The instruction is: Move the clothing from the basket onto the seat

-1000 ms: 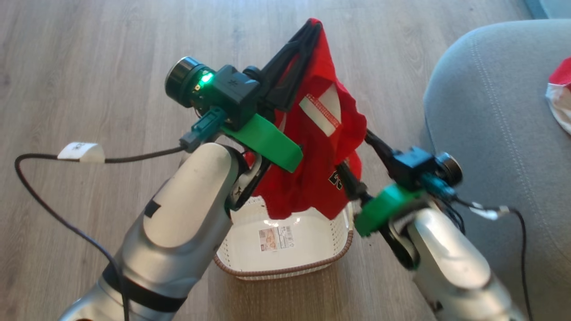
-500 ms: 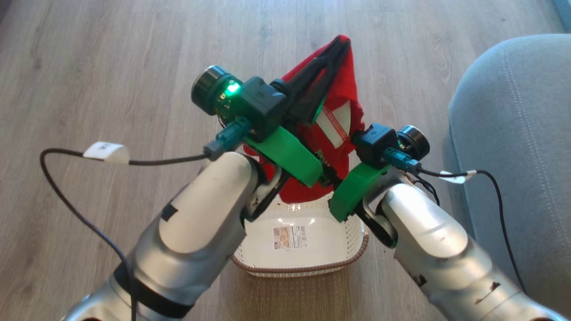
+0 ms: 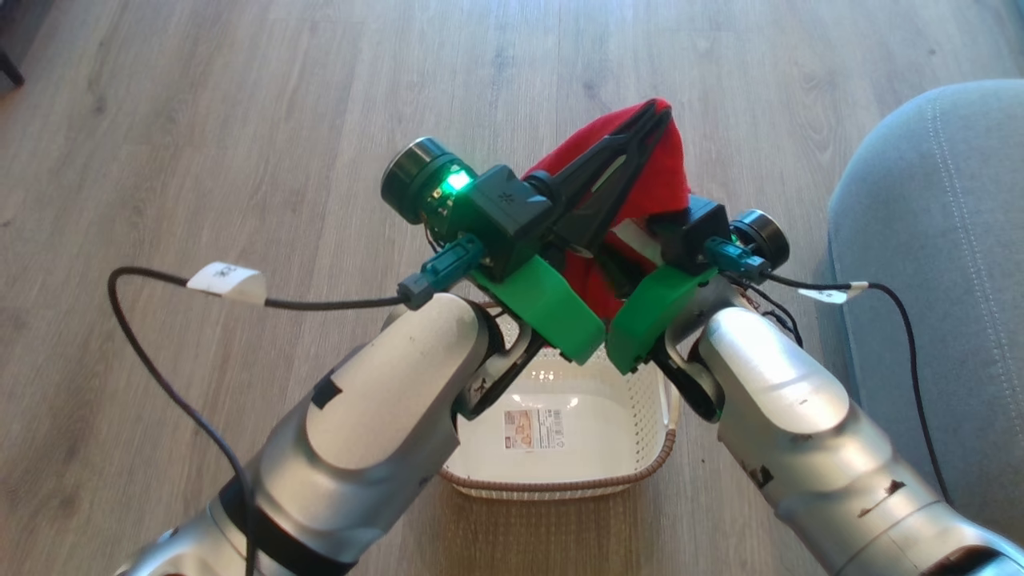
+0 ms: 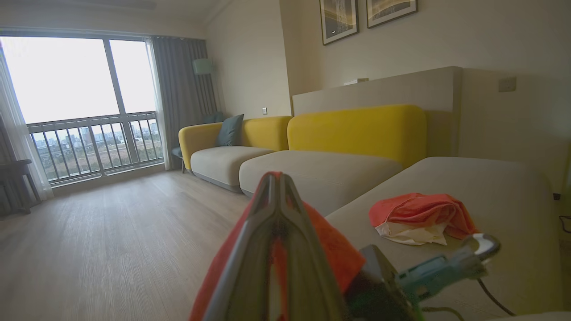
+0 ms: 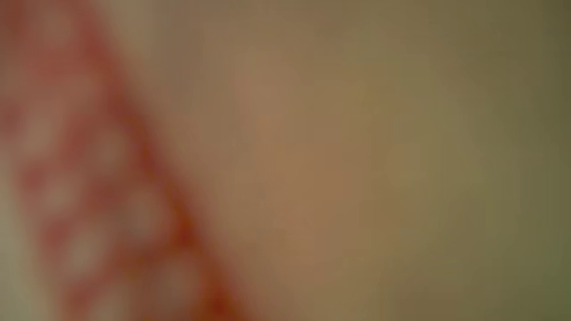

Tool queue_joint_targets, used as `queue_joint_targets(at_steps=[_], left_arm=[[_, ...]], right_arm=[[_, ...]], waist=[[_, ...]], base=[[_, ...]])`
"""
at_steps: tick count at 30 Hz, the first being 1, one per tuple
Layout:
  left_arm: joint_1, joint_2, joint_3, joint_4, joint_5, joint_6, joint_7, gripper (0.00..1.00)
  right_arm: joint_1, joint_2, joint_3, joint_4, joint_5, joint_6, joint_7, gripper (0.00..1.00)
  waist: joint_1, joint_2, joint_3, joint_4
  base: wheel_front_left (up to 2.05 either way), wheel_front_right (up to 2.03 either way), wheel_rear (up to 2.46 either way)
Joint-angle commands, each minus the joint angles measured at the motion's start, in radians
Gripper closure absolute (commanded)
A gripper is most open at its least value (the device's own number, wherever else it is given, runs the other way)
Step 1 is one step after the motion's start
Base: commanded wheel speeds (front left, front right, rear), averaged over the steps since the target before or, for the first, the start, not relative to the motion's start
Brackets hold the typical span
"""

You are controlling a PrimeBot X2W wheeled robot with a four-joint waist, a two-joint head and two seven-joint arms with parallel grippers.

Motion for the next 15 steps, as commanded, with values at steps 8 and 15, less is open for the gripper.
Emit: queue_joint_targets(at_steps=[8,15], left_arm=[[-0.043,0.010,0.041,-0.012,-0.004,0.015,-0.005,1.00],[-0.034,0.010,0.048,0.029,-0.006,-0.002,-0.005,0.00]], right_arm=[[-0.014,0.017,-0.034,-0.020,0.009,0.000,-0.007,1.00],[0.004,0.017,-0.073,-0.056,-0.012,0.000,-0.007,1.00]], waist=[[0.0000,-0.0001,0.002,-0.007],[0.0000,-0.0001,0.017,-0.039]], base=[[0.00,0.00,0.00],[0.00,0.00,0.00]])
